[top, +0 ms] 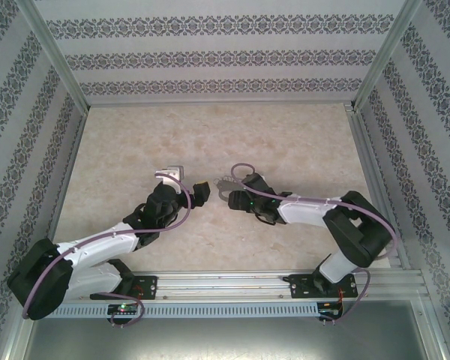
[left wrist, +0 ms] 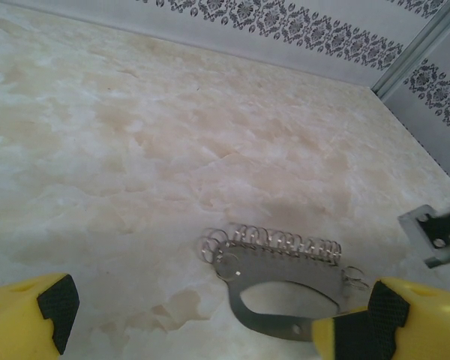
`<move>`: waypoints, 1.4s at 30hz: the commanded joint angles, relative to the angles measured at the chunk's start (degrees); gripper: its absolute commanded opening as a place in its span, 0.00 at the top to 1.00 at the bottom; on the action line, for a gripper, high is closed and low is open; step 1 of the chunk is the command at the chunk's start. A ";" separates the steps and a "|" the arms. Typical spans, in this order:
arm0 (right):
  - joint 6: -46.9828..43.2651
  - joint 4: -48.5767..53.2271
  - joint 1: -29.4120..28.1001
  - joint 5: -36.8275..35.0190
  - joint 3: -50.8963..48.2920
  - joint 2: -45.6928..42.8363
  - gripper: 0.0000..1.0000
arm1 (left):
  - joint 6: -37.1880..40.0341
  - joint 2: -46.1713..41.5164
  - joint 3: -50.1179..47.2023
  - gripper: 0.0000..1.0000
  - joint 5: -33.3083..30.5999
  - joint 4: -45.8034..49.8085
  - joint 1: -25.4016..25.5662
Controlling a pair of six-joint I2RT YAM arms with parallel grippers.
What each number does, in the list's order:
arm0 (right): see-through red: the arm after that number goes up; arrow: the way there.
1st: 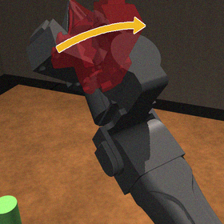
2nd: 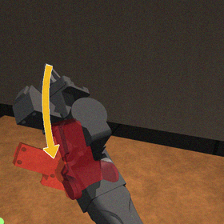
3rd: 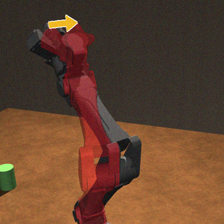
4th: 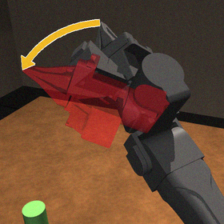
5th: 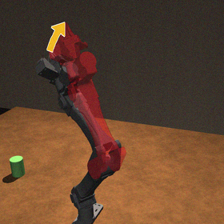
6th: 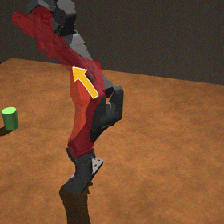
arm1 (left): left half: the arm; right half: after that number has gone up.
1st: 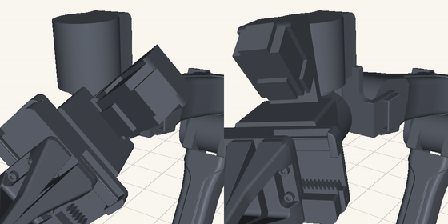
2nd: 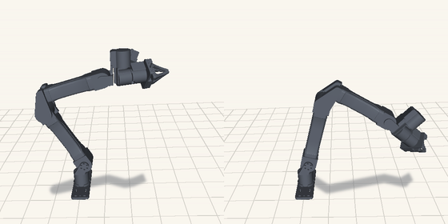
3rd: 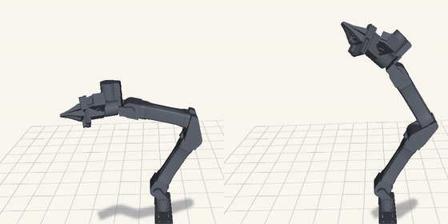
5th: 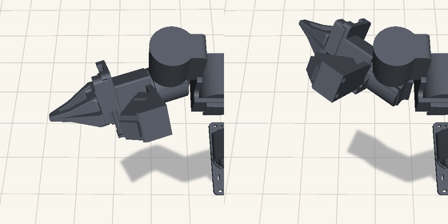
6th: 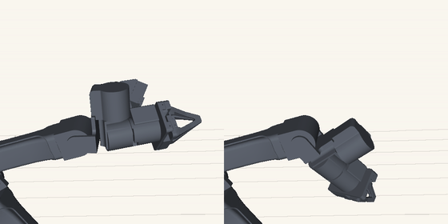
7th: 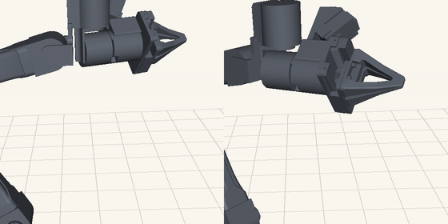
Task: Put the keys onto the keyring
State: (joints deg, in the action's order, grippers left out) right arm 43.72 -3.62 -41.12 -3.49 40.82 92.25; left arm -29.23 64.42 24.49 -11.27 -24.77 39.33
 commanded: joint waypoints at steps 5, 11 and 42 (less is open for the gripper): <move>-1.36 -1.38 -1.40 3.87 5.34 2.87 0.25 | -0.30 -1.45 -0.60 0.00 -0.86 1.15 0.57; -8.99 4.48 -1.13 -2.54 -0.30 -11.10 0.23 | -0.35 -2.85 0.75 0.00 -0.35 5.50 0.57; -20.05 6.10 8.30 3.84 4.71 1.10 0.45 | -2.74 -3.25 3.02 0.00 1.76 9.84 0.57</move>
State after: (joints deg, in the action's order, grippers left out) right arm 24.03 3.77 -33.47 -0.14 43.07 91.98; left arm -30.63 61.87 27.46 -9.89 -16.29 39.33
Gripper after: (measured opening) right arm 0.553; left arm 0.999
